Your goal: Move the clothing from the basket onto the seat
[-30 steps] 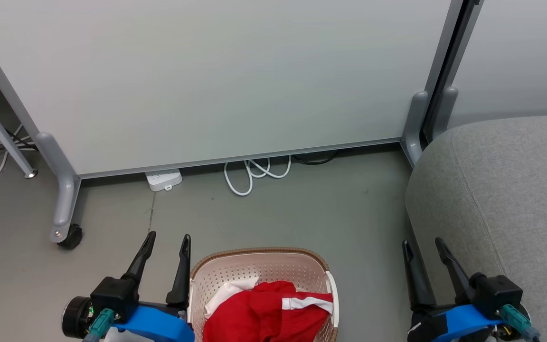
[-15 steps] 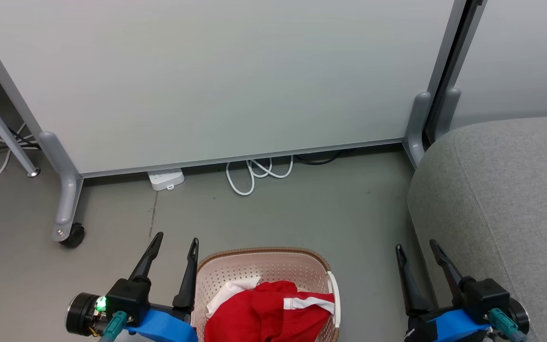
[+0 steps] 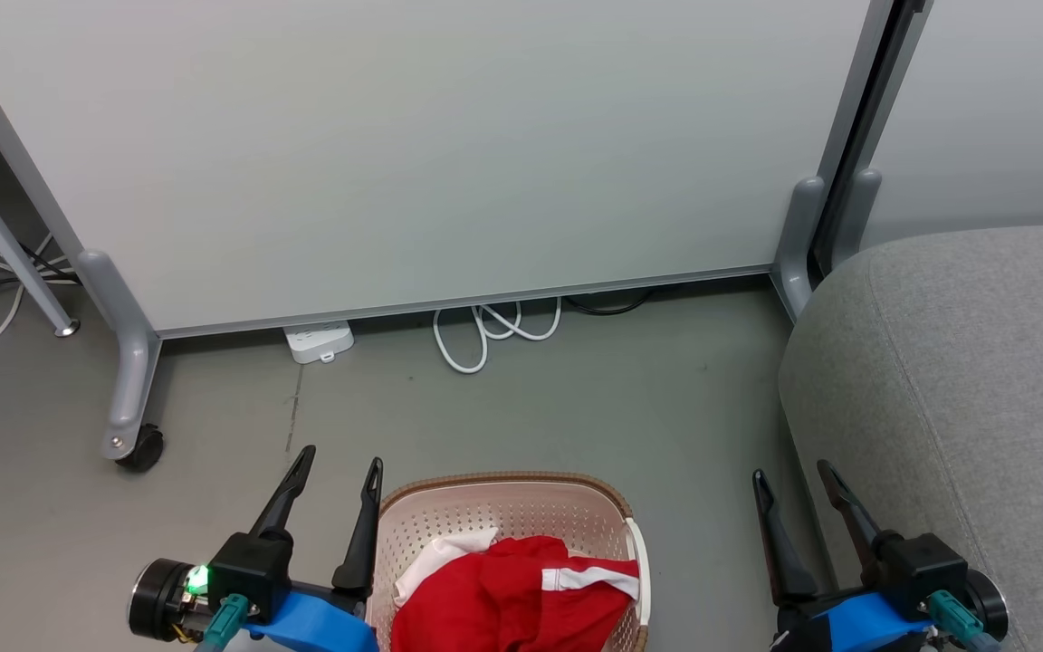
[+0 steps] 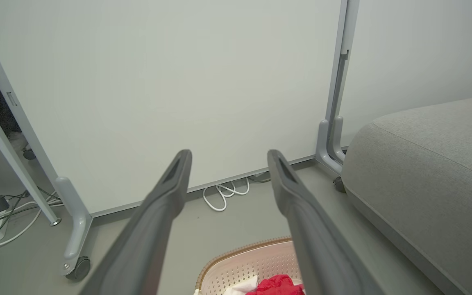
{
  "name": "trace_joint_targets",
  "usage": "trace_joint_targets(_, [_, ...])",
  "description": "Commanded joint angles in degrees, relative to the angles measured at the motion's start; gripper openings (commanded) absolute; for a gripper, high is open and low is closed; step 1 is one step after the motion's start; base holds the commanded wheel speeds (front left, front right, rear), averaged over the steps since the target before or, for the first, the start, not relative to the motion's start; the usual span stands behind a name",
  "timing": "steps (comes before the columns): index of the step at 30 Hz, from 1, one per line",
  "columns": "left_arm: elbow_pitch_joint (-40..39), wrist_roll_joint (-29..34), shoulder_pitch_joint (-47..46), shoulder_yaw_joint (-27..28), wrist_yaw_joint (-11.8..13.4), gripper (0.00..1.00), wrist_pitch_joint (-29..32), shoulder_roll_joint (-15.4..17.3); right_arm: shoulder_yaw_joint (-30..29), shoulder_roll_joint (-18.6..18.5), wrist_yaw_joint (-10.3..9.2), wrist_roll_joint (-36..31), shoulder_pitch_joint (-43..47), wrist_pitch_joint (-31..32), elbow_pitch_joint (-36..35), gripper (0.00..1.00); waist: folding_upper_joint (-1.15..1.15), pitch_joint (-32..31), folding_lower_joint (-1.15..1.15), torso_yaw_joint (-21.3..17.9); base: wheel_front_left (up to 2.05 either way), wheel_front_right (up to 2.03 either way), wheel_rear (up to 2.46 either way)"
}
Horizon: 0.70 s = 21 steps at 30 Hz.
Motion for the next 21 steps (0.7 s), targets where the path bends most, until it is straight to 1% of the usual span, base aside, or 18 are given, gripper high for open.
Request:
trace_joint_targets(1, [0.2, 0.1, -0.6, 0.0, 0.0, 1.0, -0.2, 0.1, 0.2, -0.3, -0.02, 0.2, -0.5, -0.1, 0.1, 1.0, 0.0, 0.0, 0.0, -0.1, 0.0, 0.0, 0.0])
trace_joint_targets(10, [2.4, 0.1, -2.7, -1.4, -1.5, 1.0, -0.2, 0.1, 0.4, -0.2, -0.02, 0.0, -1.5, -0.1, 0.1, 1.0, 0.0, 2.0, 0.0, -1.6, 0.0, 0.0, 0.0])
trace_joint_targets(16, [6.7, -0.1, -8.0, -3.6, -2.6, 1.0, -0.2, 0.7, 1.0, -0.2, -0.02, 0.4, -4.0, -0.1, -0.6, 1.0, 0.0, 6.1, 0.0, -4.1, 0.0, 0.0, 0.0])
trace_joint_targets(21, [11.0, -0.3, -13.5, -7.3, -3.2, 1.0, -0.2, 1.4, 0.7, -0.2, -0.02, 0.4, -6.3, -0.1, -1.4, 1.0, 0.0, 10.5, 0.0, -6.5, 0.0, 0.0, 0.0])
